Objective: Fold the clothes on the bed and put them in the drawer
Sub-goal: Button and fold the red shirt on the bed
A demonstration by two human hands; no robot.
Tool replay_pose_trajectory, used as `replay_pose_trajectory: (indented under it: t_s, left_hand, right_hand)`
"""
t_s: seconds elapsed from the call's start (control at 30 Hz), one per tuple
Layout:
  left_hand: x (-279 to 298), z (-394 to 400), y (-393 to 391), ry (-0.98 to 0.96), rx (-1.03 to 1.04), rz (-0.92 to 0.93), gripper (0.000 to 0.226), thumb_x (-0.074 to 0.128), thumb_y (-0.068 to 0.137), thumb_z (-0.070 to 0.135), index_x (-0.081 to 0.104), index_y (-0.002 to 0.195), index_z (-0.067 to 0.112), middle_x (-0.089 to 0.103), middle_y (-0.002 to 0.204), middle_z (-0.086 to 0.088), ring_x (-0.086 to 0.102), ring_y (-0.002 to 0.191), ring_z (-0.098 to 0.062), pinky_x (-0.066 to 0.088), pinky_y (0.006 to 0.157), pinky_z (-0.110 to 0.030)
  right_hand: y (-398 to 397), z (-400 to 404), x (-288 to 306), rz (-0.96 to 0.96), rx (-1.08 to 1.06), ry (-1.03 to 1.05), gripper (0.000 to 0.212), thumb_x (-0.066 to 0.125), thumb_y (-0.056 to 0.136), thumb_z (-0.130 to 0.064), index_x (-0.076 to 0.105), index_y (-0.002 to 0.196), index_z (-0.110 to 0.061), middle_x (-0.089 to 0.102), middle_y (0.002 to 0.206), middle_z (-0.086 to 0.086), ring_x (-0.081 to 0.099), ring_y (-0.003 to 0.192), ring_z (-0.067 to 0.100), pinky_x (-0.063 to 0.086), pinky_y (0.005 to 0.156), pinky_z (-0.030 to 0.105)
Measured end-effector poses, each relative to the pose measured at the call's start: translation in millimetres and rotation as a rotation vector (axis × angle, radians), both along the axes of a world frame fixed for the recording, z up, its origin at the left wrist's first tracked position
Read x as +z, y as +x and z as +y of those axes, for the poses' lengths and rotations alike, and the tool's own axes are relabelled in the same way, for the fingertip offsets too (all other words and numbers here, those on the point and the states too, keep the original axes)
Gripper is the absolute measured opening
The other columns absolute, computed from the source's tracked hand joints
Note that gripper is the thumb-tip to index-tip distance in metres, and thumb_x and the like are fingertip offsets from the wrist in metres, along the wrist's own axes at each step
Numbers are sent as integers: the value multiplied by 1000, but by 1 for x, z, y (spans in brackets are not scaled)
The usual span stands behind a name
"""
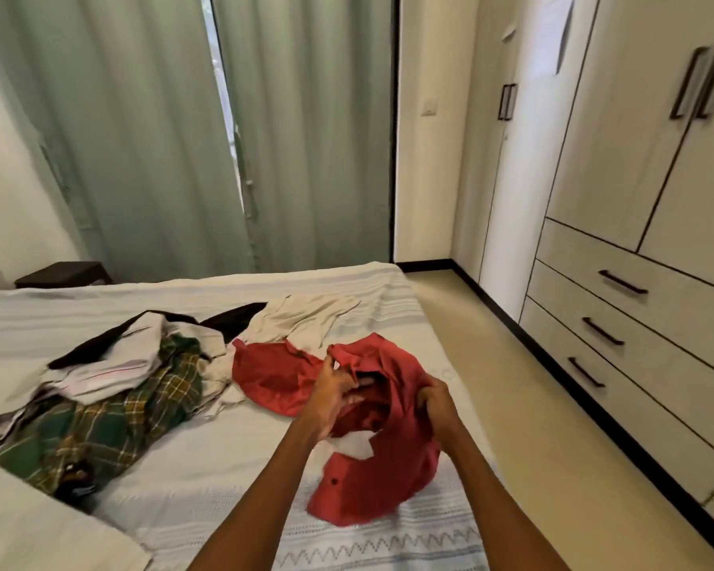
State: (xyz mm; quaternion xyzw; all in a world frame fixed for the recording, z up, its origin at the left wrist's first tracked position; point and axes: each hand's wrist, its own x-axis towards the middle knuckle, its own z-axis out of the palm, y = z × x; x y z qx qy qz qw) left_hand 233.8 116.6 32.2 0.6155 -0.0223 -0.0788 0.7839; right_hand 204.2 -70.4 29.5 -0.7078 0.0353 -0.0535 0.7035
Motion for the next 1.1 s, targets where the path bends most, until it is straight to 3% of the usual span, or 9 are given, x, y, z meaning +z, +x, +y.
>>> replay_pose_trajectory:
  t_s: [0.17,0.3,0.4,0.5,0.67,0.77,0.83,0.93,1.1]
  left_hand:
    - [-13,-19,-7,289,276,-61,74,82,80,34,35,135,20,70,103,-10,70,67,-23,52,49,-31]
    - [-26,-8,-9,590,457,-251,86,85,71,45,35,139,29,62,103,-3,62,92,-19,51,80,-36]
    - [-39,1,-5,889,249,-525,52,80,79,24,61,128,24,48,119,-3,45,108,-12,43,100,-36]
    - [-52,9,-5,1029,117,-635,23,67,78,33,74,97,23,60,115,0,57,105,-21,47,95,-44]
    - [-40,13,-17,823,183,-476,7,59,79,21,62,85,22,67,83,11,64,80,-7,52,76,-37]
    - [-31,15,-19,737,246,-417,7,60,88,12,58,93,16,63,78,8,59,70,-3,49,70,-35]
    - [-26,17,-16,688,294,-364,7,60,90,16,58,96,18,65,83,6,62,76,-7,50,73,-33]
    - [-15,17,-14,622,362,-342,11,57,85,30,56,93,23,66,87,4,63,83,-17,50,77,-36]
    - [8,29,-9,536,520,-298,5,56,96,15,55,95,11,59,78,3,55,69,-7,42,63,-26]
  right_hand:
    - [5,-32,-10,185,78,58,20,42,45,-13,30,59,-22,26,62,-2,21,60,15,19,53,29]
    - [6,-40,-32,313,142,187,36,54,43,-19,32,71,-13,23,77,5,20,67,25,24,57,32]
    - [-4,-35,-27,440,126,326,8,50,58,-15,43,56,-17,39,61,-1,37,54,17,31,55,29]
    - [-7,-34,-30,526,158,326,17,48,73,-17,62,62,-16,59,67,3,53,58,20,41,60,28]
    - [11,-38,-61,403,-150,-448,45,59,90,-38,56,133,-23,57,134,9,58,117,30,46,97,40]
    - [-1,-24,-57,-40,-320,-585,29,61,93,-45,64,117,-30,62,119,-7,57,113,17,46,97,43]
    - [-10,-9,-49,-225,-176,-580,29,65,88,-57,65,105,-33,64,103,-17,58,96,2,50,87,35]
    - [-17,19,-50,-267,16,-826,57,67,77,-71,57,115,-30,62,110,-15,60,98,6,49,83,31]
    - [-23,48,-77,-289,-181,-922,61,69,70,-35,44,123,-19,49,130,3,55,114,29,44,92,45]
